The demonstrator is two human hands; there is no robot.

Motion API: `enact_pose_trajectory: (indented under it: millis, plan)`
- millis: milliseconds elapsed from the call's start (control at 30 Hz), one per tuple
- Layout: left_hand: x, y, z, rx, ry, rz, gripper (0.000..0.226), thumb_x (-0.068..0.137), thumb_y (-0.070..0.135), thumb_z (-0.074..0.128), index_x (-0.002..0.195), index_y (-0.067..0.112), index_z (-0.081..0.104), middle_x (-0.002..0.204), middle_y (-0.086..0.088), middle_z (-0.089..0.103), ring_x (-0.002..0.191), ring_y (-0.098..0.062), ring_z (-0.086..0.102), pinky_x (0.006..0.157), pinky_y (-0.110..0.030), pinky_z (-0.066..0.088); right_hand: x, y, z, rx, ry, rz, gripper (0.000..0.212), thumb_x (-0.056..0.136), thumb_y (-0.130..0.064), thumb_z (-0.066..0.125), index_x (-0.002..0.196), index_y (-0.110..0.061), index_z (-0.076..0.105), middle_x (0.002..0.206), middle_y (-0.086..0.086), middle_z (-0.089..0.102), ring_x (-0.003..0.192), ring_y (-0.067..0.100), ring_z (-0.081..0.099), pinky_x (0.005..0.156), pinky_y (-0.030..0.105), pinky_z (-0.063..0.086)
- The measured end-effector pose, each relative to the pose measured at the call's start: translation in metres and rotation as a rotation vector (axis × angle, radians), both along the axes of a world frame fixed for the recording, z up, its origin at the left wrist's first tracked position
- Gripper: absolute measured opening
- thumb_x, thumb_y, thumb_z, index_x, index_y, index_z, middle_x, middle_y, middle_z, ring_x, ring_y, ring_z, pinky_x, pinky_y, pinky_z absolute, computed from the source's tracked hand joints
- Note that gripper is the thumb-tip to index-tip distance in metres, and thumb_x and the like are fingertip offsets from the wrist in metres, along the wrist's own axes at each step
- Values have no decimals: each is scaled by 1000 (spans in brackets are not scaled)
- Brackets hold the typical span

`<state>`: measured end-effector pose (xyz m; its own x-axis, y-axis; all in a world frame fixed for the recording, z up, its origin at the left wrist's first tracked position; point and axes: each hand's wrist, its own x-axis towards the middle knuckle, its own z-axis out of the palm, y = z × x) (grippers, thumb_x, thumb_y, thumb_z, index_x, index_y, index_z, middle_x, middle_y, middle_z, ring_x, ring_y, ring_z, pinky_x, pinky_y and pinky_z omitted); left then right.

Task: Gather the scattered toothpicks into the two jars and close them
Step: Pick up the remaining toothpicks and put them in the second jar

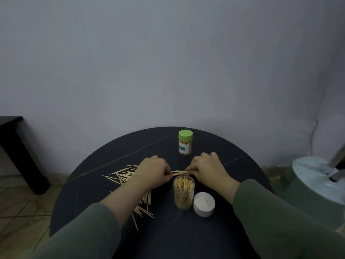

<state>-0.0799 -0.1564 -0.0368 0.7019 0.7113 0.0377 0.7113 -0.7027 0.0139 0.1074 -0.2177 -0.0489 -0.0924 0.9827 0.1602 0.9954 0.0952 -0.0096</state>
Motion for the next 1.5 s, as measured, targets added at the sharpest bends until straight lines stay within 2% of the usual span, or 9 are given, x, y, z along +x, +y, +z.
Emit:
enact_pose_trajectory:
  millis: [167, 333, 500, 767, 1133, 1300, 1500]
  plan:
    - [6, -5, 0, 7, -5, 66, 25, 94, 44, 53, 110, 30, 66, 109, 7, 63, 106, -13, 51, 89, -33, 48, 0, -1, -1, 59, -60, 30, 28, 98, -41, 48, 120, -34, 64, 120, -8, 60, 107, 15, 46, 86, 35, 30]
    - [10, -7, 1, 14, 50, 75, 26, 97, 39, 50, 116, 27, 63, 114, 3, 63, 108, -16, 52, 92, -35, 47, 4, -4, -2, 39, -35, 35, 27, 98, -40, 48, 120, -33, 61, 121, -10, 60, 107, 13, 47, 88, 34, 30]
    - [13, -8, 3, 75, 122, 44, 28, 99, 36, 48, 120, 27, 64, 119, 1, 63, 112, -18, 49, 92, -34, 42, 5, -6, 0, -6, -123, 37, 33, 101, -39, 42, 131, -35, 56, 127, -6, 56, 112, 17, 46, 90, 37, 31]
    - [12, -12, 4, 121, 118, 52, 29, 98, 39, 47, 116, 23, 64, 115, 0, 63, 110, -19, 50, 91, -35, 44, 4, -7, -1, 6, -135, 22, 25, 100, -35, 46, 119, -28, 58, 120, -4, 58, 110, 17, 47, 95, 38, 31]
    - [13, -11, 6, 191, 199, 32, 25, 96, 29, 54, 119, 20, 59, 120, -2, 58, 111, -20, 50, 91, -35, 44, 7, -13, 6, 11, -173, 19, 30, 100, -35, 45, 127, -30, 58, 124, -4, 57, 114, 17, 46, 99, 41, 28]
    - [11, -12, 7, 165, 105, 40, 24, 96, 31, 54, 118, 25, 60, 119, 1, 59, 111, -18, 49, 92, -34, 43, 7, -17, 7, 61, -64, -10, 25, 99, -34, 48, 121, -29, 59, 115, -7, 56, 108, 13, 47, 101, 39, 27]
    - [4, -15, 9, 1, -242, 129, 17, 95, 32, 56, 108, 28, 66, 106, 8, 61, 99, -8, 51, 81, -25, 45, 6, -23, 9, 160, 207, -78, 17, 96, -32, 54, 108, -30, 65, 97, -12, 57, 96, 9, 50, 94, 35, 32]
